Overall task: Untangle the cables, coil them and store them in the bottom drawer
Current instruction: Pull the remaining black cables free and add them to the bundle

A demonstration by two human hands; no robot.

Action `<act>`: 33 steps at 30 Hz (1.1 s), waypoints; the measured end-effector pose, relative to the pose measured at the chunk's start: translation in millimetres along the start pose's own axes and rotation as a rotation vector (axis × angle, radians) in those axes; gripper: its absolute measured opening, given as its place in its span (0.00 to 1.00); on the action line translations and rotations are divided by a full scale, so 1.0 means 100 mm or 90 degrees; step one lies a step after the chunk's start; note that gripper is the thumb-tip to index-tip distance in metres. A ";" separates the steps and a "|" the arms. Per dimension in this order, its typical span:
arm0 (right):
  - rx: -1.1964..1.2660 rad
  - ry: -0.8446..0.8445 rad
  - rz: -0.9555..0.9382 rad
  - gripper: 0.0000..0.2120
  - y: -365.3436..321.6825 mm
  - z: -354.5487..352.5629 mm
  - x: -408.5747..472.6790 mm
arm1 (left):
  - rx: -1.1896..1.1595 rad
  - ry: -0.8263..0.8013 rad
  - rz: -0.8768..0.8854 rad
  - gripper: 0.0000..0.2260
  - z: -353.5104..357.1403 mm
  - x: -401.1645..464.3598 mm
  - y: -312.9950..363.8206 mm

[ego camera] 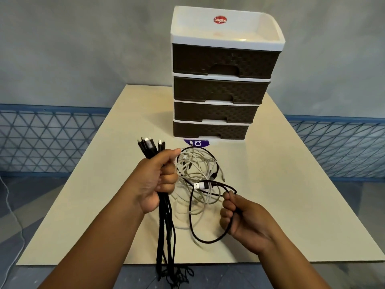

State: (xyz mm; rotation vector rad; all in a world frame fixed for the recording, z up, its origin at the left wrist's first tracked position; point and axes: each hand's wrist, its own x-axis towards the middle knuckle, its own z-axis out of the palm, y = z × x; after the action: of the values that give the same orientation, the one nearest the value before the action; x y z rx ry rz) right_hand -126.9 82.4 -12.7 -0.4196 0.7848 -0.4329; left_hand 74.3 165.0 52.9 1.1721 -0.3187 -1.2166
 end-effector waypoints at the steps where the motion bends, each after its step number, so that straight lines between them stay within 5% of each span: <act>1: 0.022 -0.026 -0.001 0.07 0.01 0.04 0.01 | 0.030 -0.010 -0.011 0.11 0.00 -0.01 -0.02; 6: 0.051 -0.106 -0.010 0.05 0.02 0.23 0.05 | 0.161 -0.045 -0.052 0.12 0.10 -0.06 -0.20; 13: 0.073 -0.138 -0.042 0.07 -0.01 0.31 0.08 | 0.146 0.063 -0.016 0.08 0.06 0.05 -0.28; 17: 0.067 -0.144 -0.021 0.08 0.02 0.35 0.08 | 0.129 0.058 -0.036 0.19 0.03 0.05 -0.29; 19: 0.048 -0.136 0.010 0.09 0.04 0.34 0.10 | 0.132 0.049 -0.040 0.17 0.04 0.04 -0.27; 22: -0.156 -0.029 -0.016 0.11 0.03 0.32 0.12 | 0.179 0.059 -0.014 0.14 0.01 0.04 -0.24; 27: -1.025 0.247 -0.358 0.12 -0.18 0.28 0.03 | 0.197 0.079 0.020 0.13 -0.03 0.02 -0.19; 30: -1.067 0.265 -0.544 0.09 -0.32 0.41 -0.07 | 0.158 0.089 0.024 0.11 -0.07 0.03 -0.15; 33: -1.033 0.113 -0.715 0.09 -0.28 0.61 -0.07 | 0.125 0.072 0.038 0.11 -0.06 0.02 -0.08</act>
State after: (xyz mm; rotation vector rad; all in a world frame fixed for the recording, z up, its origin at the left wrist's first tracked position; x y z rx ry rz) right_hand -92.1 75.0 44.1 -2.4259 0.8843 -0.7988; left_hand 74.9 166.7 42.8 1.3850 -0.3914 -1.0797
